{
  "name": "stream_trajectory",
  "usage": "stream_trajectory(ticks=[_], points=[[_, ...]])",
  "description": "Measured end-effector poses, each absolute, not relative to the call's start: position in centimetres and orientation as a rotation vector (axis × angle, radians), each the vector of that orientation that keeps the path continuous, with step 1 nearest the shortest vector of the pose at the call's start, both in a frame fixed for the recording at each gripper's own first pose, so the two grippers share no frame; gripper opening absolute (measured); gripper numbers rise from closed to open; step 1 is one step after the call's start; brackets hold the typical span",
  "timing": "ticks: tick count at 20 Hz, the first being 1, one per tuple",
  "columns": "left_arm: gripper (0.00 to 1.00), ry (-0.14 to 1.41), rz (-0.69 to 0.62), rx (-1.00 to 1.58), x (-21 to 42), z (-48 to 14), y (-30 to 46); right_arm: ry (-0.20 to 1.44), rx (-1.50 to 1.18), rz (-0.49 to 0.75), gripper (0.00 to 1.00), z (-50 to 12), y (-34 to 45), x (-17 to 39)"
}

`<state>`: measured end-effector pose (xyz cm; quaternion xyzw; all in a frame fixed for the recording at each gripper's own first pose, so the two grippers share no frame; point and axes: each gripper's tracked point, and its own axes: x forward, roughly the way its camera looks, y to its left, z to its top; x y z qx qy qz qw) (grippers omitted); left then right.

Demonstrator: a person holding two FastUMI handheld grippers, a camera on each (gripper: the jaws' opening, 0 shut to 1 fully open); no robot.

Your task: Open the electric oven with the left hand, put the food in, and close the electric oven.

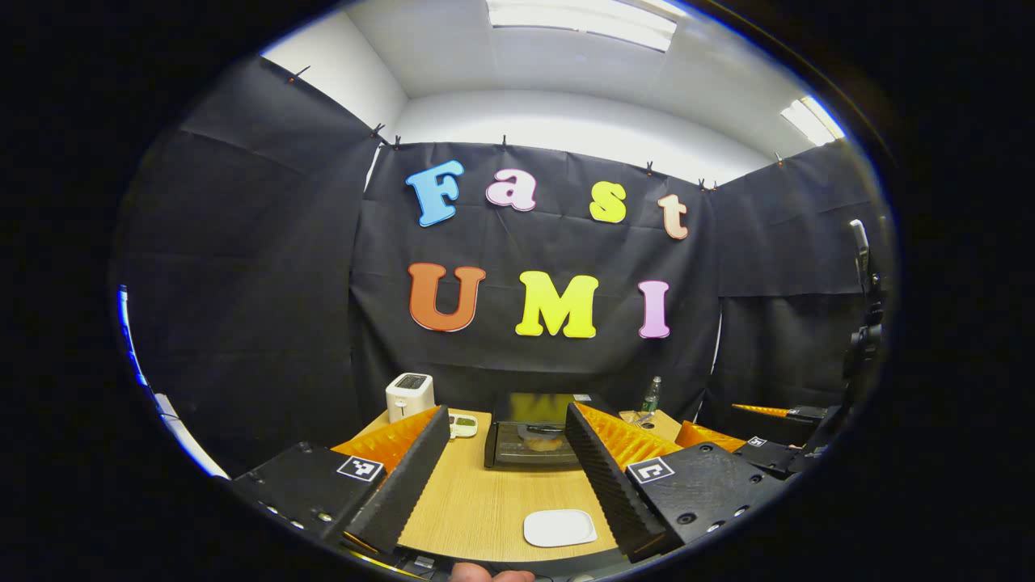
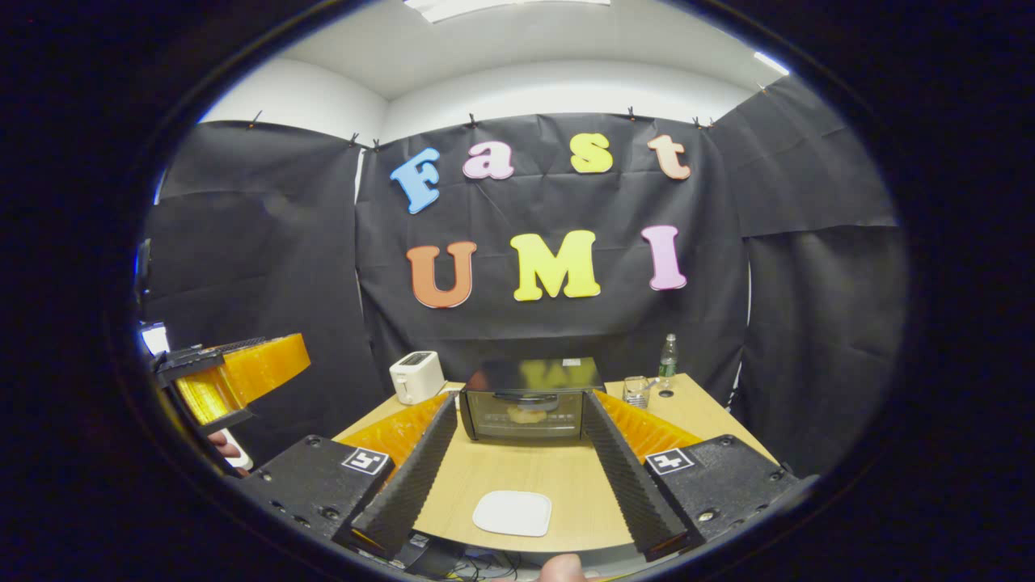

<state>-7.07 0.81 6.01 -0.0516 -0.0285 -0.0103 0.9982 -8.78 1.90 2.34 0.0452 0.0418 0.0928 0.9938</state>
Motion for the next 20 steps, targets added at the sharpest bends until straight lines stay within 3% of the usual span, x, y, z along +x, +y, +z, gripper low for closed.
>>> stream_trajectory(ticks=[20], points=[[0.94,-0.04,-0.023,-0.112,-7.6,4.9,-1.5,0.081,0.105,0.208,1.0,1.1,1.4,-9.2]])
